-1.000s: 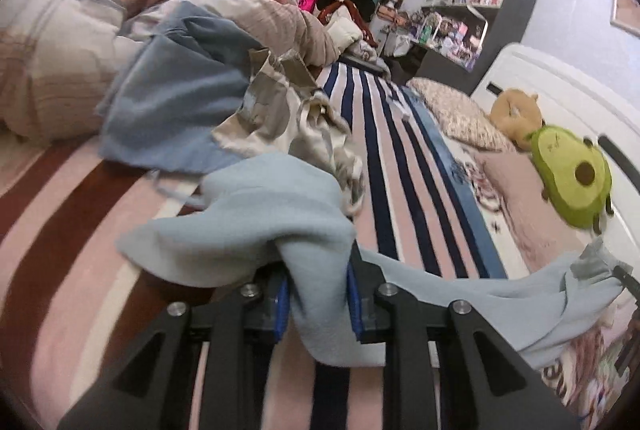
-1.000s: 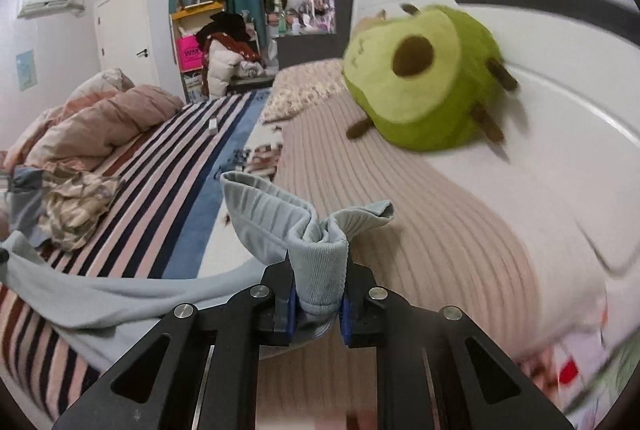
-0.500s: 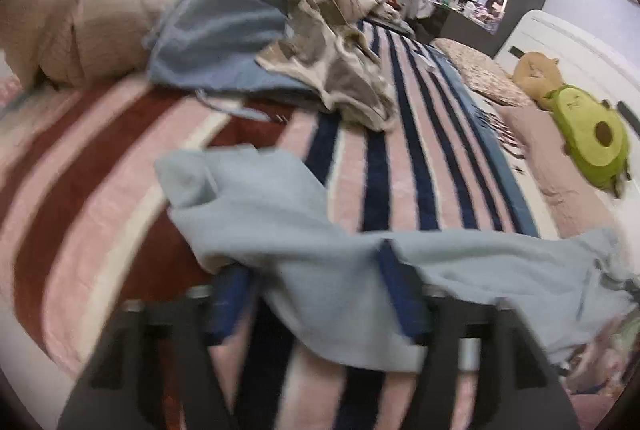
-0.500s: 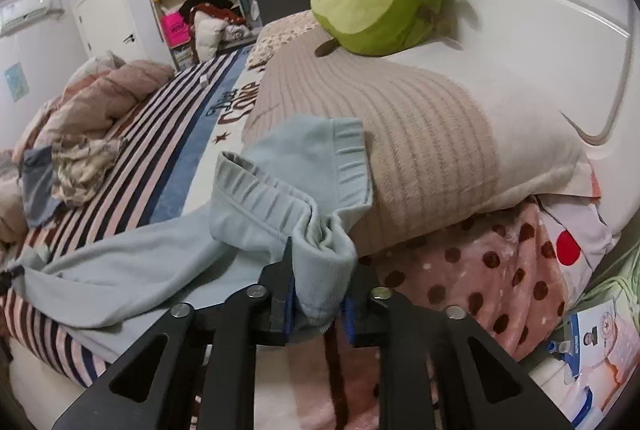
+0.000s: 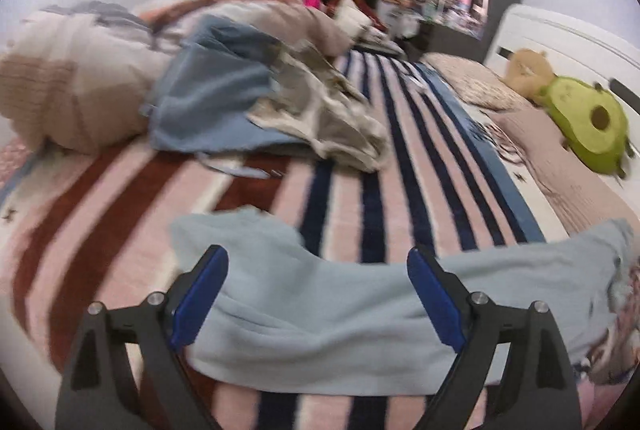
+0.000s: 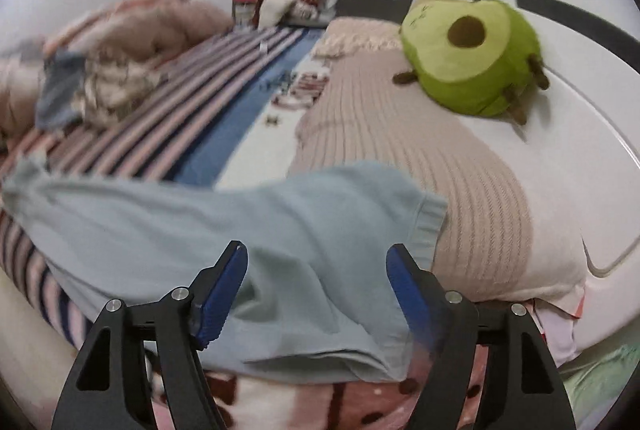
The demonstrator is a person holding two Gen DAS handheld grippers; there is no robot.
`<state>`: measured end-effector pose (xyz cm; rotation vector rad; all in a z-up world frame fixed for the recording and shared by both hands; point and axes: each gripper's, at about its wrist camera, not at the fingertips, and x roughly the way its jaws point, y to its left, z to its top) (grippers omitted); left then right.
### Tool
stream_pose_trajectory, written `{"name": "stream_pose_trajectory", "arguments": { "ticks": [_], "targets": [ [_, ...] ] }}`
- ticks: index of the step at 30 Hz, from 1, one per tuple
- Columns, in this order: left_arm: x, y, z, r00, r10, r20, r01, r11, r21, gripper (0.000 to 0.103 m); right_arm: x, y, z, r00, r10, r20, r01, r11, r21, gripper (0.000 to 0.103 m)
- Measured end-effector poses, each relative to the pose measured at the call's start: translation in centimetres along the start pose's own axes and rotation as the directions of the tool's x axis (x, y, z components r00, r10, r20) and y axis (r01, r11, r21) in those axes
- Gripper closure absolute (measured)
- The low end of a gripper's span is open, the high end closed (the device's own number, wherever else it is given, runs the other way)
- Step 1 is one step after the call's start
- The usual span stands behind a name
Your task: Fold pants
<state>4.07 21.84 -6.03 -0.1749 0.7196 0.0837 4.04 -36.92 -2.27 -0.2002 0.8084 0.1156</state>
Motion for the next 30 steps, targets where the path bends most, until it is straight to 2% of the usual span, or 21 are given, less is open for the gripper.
{"name": "stream_pose_trajectory", "arguments": {
  "ticks": [4,9,12,14,15,16,18,22,24,30],
  "targets": [
    [1.8,-2.1,-1.4,0.994,-0.089,-0.068,0.091,0.996,0.018,0.014,1.6,0.7,-2.2,0.991,0.108,-0.085,-0.110,0.994,-0.023,0.033],
    [2.5,-4.2,-2.5,0.983,-0.156,-0.099,0.161,0.986,0.049,0.014,3.6,3.3,-4.7,0.976,0.156,-0.153,-0.171,0.981,-0.088,0.031],
    [2.6,-5.5,-3.0,0.968,-0.218,-0.128,0.229,0.970,0.083,0.014,5.2,4.3,-5.4,0.977,0.125,-0.172,-0.145,0.983,-0.112,0.031],
    [2.3,-6.3,-3.2,0.961,-0.240,-0.134,0.256,0.959,0.117,0.014,6.1,4.6,-5.6,0.985,0.038,-0.169,-0.064,0.987,-0.148,0.032],
    [2.2,-6.8,-3.4,0.959,-0.248,-0.136,0.266,0.954,0.142,0.014,6.4,4.5,-5.7,0.987,-0.015,-0.161,-0.012,0.986,-0.166,0.039],
    [2.1,-7.1,-3.5,0.959,-0.249,-0.136,0.269,0.951,0.154,0.014,6.4,4.4,-5.7,0.987,-0.051,-0.150,0.024,0.984,-0.176,0.065],
    [2.0,-7.6,-3.6,0.956,-0.258,-0.142,0.281,0.943,0.176,0.014,6.2,3.6,-5.4,0.988,-0.080,-0.135,0.058,0.985,-0.160,0.096],
    [2.0,-8.3,-3.8,0.938,-0.306,-0.160,0.335,0.921,0.201,0.014,4.2,1.5,-3.5,0.993,-0.113,-0.046,0.108,0.989,-0.101,0.099],
    [2.2,-8.6,-4.1,0.937,-0.306,-0.168,0.338,0.916,0.217,0.014,3.1,0.7,-2.4,0.989,-0.145,0.000,0.145,0.986,-0.083,0.099],
    [2.3,-8.9,-5.2,0.914,-0.348,-0.210,0.394,0.884,0.251,0.014,1.9,-2.0,1.2,0.977,-0.206,0.052,0.209,0.976,-0.055,0.100]
  ]
}}
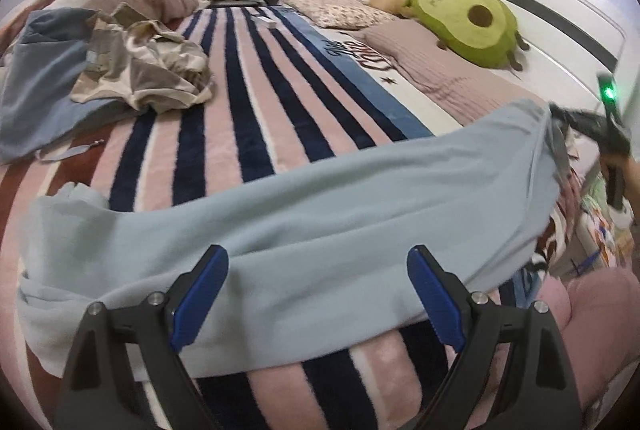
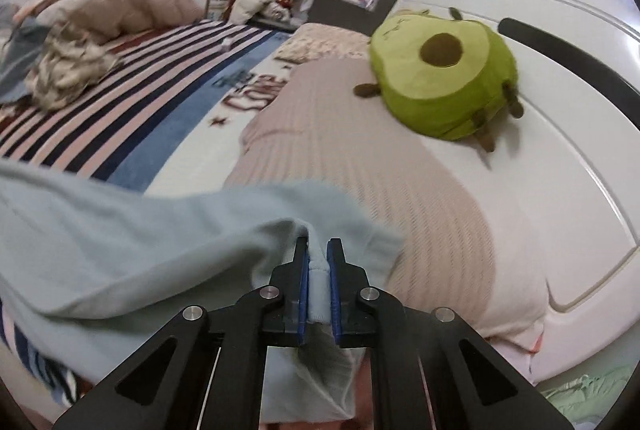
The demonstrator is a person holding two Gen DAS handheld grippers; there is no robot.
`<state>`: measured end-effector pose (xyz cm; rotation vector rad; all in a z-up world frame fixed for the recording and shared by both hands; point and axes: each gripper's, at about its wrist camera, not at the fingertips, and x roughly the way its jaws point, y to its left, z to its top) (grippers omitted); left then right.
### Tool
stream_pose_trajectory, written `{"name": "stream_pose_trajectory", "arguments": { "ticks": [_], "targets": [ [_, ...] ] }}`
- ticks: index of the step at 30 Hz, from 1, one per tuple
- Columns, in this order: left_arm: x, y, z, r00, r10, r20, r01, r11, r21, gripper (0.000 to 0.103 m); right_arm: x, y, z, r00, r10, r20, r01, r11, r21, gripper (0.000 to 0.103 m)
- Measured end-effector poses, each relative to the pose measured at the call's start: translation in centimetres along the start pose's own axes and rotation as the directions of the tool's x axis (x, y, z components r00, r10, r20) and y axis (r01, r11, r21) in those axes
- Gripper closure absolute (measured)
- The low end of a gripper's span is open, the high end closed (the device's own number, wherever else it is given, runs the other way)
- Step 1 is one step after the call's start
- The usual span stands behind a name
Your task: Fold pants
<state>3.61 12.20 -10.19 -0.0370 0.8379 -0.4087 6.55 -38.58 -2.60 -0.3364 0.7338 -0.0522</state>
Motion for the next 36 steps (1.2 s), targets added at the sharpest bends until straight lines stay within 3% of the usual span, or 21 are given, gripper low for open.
{"name": "stream_pose_trajectory", "arguments": {
  "ticks": [7,14,17,18,20,23,26,29,36],
  "targets": [
    [0.6,-0.5,-1.5,0.993,-0.088,-0.077,0.091,0.995,0.046,0.014,1.9,-1.8,2.3,0.997,-0.071,-0.003,0.071,0.997,0.023,0.100],
    [2.1,-1.8,-2.0,0.993,-0.043,-0.111,0.055,0.993,0.101,0.016,3.5,-1.7,2.3,0.994,-0.094,-0.051,0.096,0.995,0.021,0.099],
    [2.7,-2.6,-2.2,0.988,-0.072,-0.134,0.089,0.987,0.130,0.043,3.7,-1.3,2.1,0.995,-0.086,-0.056,0.087,0.996,0.019,0.099],
    [2.9,-2.8,-2.2,0.988,-0.063,-0.142,0.083,0.986,0.143,0.048,3.7,-1.3,2.0,0.995,-0.086,-0.056,0.087,0.996,0.019,0.099],
    [3.4,-3.2,-2.1,0.989,-0.029,-0.145,0.054,0.984,0.170,0.049,3.7,-1.3,2.0,0.995,-0.085,-0.055,0.086,0.996,0.022,0.099],
    [3.6,-3.5,-2.1,0.988,-0.039,-0.148,0.067,0.980,0.188,0.052,3.8,-1.5,2.0,0.995,-0.075,-0.059,0.078,0.996,0.042,0.099],
    [4.2,-3.8,-1.8,0.986,-0.004,-0.164,0.038,0.978,0.205,0.082,4.0,-2.2,2.1,0.996,-0.062,-0.060,0.066,0.995,0.078,0.099],
    [4.4,-3.5,-1.2,0.986,-0.013,-0.167,0.045,0.981,0.187,0.097,4.1,-2.4,2.0,0.997,-0.042,-0.060,0.048,0.994,0.100,0.099],
    [4.3,-2.1,1.8,0.990,0.116,-0.084,-0.098,0.977,0.191,0.102,2.9,-1.9,2.3,0.999,-0.003,-0.041,0.007,0.995,0.104,0.099]
  ]
}}
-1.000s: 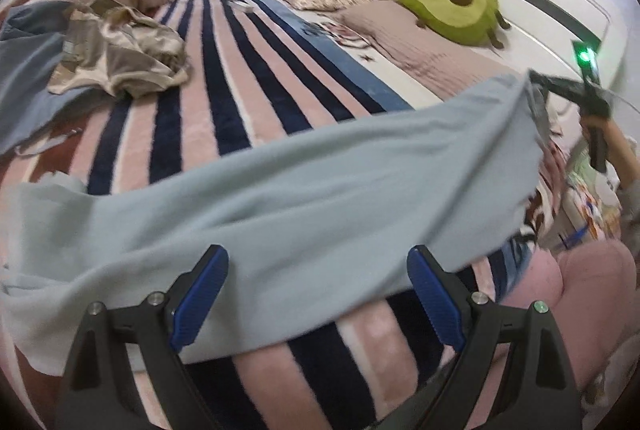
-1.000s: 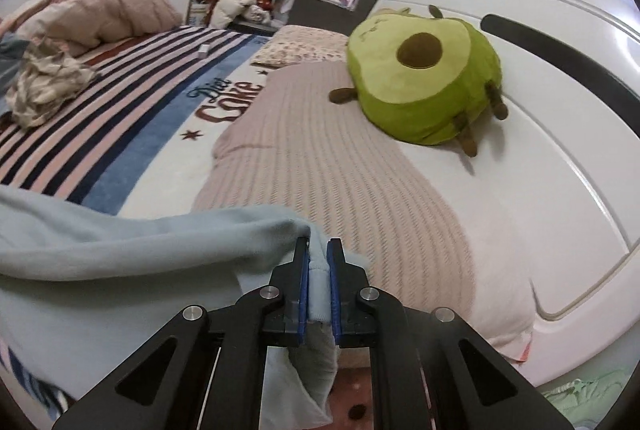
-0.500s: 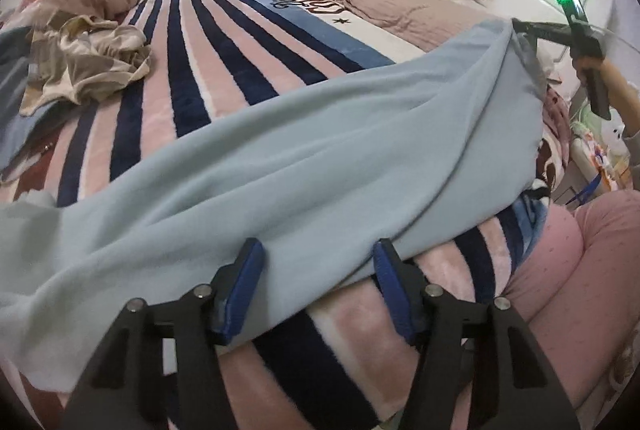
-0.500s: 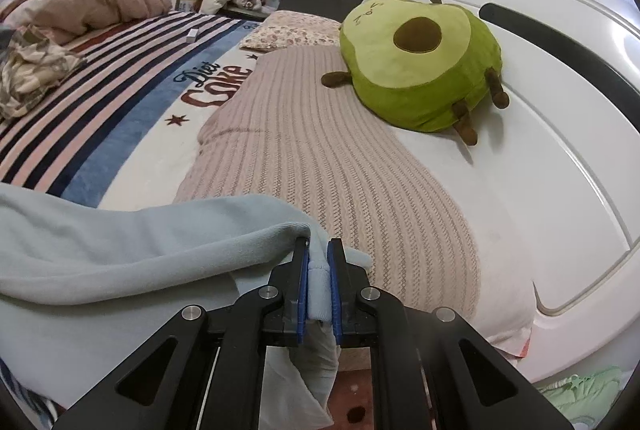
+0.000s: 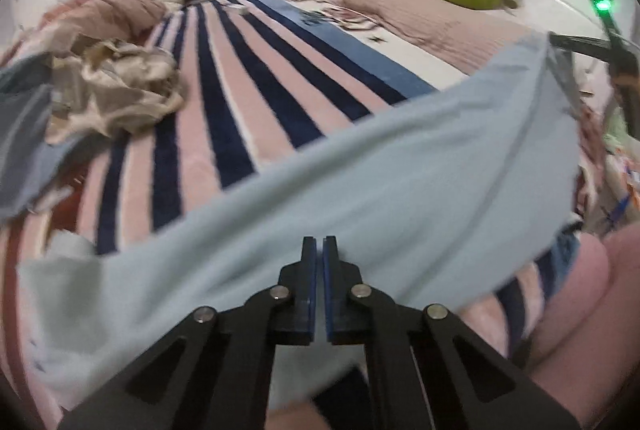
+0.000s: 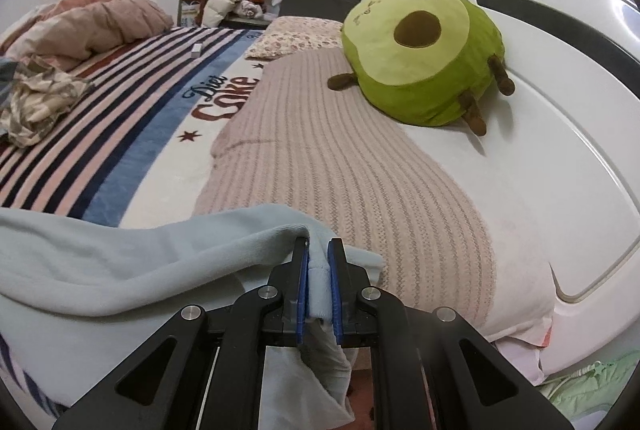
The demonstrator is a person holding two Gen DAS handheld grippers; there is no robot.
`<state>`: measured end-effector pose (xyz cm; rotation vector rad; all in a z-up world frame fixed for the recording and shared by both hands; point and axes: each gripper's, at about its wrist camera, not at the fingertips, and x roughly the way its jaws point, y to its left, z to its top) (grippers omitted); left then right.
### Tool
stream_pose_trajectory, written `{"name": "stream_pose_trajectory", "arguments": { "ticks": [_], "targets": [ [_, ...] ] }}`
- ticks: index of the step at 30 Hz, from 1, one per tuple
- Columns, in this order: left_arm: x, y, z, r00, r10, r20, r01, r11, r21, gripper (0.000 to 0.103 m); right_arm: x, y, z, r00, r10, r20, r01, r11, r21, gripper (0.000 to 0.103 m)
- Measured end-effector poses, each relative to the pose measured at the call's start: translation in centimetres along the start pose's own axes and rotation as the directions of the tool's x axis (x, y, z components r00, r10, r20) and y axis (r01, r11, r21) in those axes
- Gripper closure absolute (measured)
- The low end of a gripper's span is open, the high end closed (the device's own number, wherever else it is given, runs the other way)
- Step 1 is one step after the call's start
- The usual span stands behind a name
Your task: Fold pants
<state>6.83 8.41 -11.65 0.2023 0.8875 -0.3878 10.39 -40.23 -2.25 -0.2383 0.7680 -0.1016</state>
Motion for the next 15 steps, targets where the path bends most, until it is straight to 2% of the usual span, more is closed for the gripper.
{"name": "stream_pose_trajectory", "arguments": {
  "ticks": [1,3,5,6,7,9,10,12,14,15],
  "targets": [
    [0.2,0.4,0.3,1.000,0.001,-0.008,-0.001,1.000,-0.004,0.102,-0.1,0.1,0.0,1.000,0.004,0.002,-0.004,1.000,-0.001,0.098],
    [0.2,0.6,0.6,0.999,-0.051,-0.019,0.051,0.999,-0.016,0.102,-0.5,0.2,0.0,1.000,0.021,0.004,-0.021,1.000,0.003,0.097],
    [-0.3,0.2,0.6,0.994,-0.107,-0.002,0.107,0.994,0.001,0.102,-1.0,0.5,0.0,0.998,0.060,0.005,-0.060,0.998,0.006,0.080],
    [-0.4,0.0,0.6,0.991,-0.135,0.003,0.135,0.991,0.008,0.096,-1.4,0.7,0.0,0.997,0.070,0.013,-0.070,0.998,0.004,0.063],
    [-0.4,-0.4,0.6,0.984,-0.180,-0.001,0.180,0.984,0.009,0.090,-1.8,1.0,0.1,0.997,0.072,0.025,-0.072,0.997,-0.002,0.051],
    [-0.2,-1.4,0.6,0.974,-0.225,-0.009,0.225,0.974,0.033,0.052,-2.8,1.7,0.3,0.997,0.061,0.057,-0.060,0.998,-0.018,0.044],
    [-0.2,-2.0,0.5,0.974,-0.228,-0.008,0.228,0.972,0.062,0.051,-3.2,2.1,0.4,0.996,0.061,0.071,-0.060,0.998,-0.024,0.044],
    [0.2,-3.3,0.4,0.971,-0.237,-0.024,0.238,0.965,0.107,0.051,-3.9,3.1,0.7,0.990,0.114,0.088,-0.112,0.993,-0.033,0.044],
    [1.0,-4.3,0.2,0.970,-0.236,-0.054,0.241,0.962,0.128,0.051,-4.2,4.8,0.8,0.973,0.218,0.078,-0.214,0.975,-0.065,0.044],
    [1.5,-4.7,0.2,0.973,-0.224,-0.062,0.230,0.963,0.138,0.051,-4.3,5.7,0.8,0.967,0.246,0.072,-0.240,0.967,-0.084,0.044]
  ]
}}
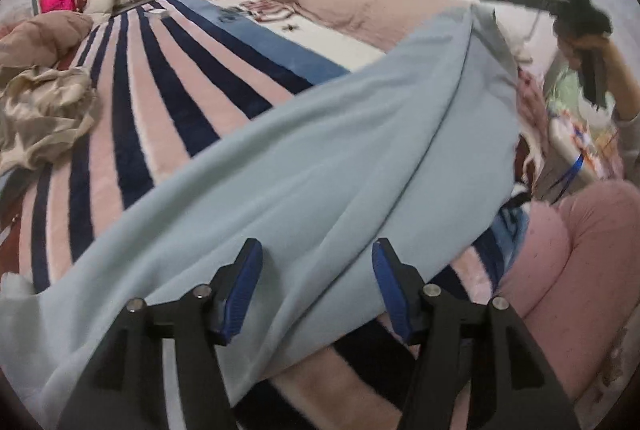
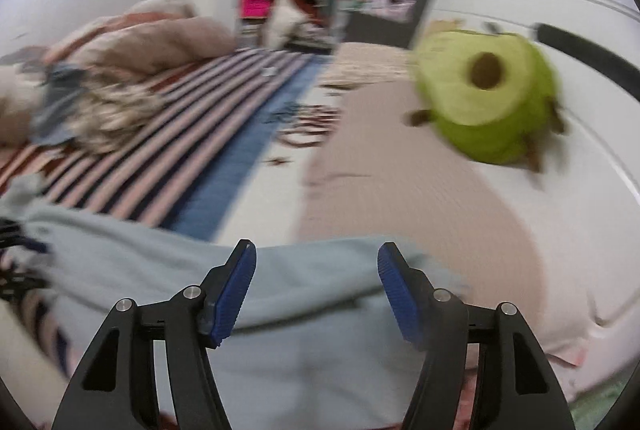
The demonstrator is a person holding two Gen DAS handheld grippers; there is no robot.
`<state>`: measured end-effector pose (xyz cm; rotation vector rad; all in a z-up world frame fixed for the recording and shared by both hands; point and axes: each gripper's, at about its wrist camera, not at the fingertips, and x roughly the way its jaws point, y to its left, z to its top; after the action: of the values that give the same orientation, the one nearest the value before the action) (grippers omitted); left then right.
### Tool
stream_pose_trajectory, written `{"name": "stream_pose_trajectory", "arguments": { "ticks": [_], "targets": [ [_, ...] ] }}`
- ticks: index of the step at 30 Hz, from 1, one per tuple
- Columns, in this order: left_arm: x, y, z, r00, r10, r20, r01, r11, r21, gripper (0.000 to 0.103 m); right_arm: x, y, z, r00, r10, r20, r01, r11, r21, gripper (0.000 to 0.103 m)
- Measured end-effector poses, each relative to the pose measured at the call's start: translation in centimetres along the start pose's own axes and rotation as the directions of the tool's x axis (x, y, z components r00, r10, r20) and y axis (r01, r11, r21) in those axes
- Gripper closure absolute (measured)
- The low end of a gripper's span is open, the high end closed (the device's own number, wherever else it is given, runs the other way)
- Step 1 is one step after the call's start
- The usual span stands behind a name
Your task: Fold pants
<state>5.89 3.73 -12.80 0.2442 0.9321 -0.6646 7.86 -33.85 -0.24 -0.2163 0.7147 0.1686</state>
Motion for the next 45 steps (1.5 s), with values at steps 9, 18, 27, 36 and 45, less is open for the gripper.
{"name": "stream_pose_trajectory", "arguments": {
  "ticks": [9,18,27,36,45],
  "targets": [
    [1.2,-0.2,0.3,1.000,-0.008,-0.010,0.008,1.000,-0.027,0.101,2.9,8.0,-1.2,0.964,0.253,-0.085,-0.262,0.956,-0.133,0.043],
    [0.6,2.8,3.7,0.981,0.182,0.063,-0.179,0.983,-0.045,0.102,6.1,12.3,-2.6,0.929,0.333,-0.162,-0.361,0.910,-0.204,0.043],
    [4.5,5.8,6.5,0.970,0.245,0.008,-0.243,0.967,-0.073,0.091,7.4,11.6,-2.3,0.931,0.321,-0.176,-0.351,0.920,-0.175,0.043],
    [-3.8,9.0,4.4,0.917,0.386,0.097,-0.364,0.912,-0.189,0.031,8.0,10.9,-2.8,0.926,0.325,-0.192,-0.354,0.924,-0.145,0.043],
    [-9.9,9.6,-5.5,0.845,0.533,-0.042,-0.522,0.807,-0.275,0.029,7.8,11.4,-3.1,0.916,0.362,-0.173,-0.383,0.918,-0.106,0.043]
  ]
}}
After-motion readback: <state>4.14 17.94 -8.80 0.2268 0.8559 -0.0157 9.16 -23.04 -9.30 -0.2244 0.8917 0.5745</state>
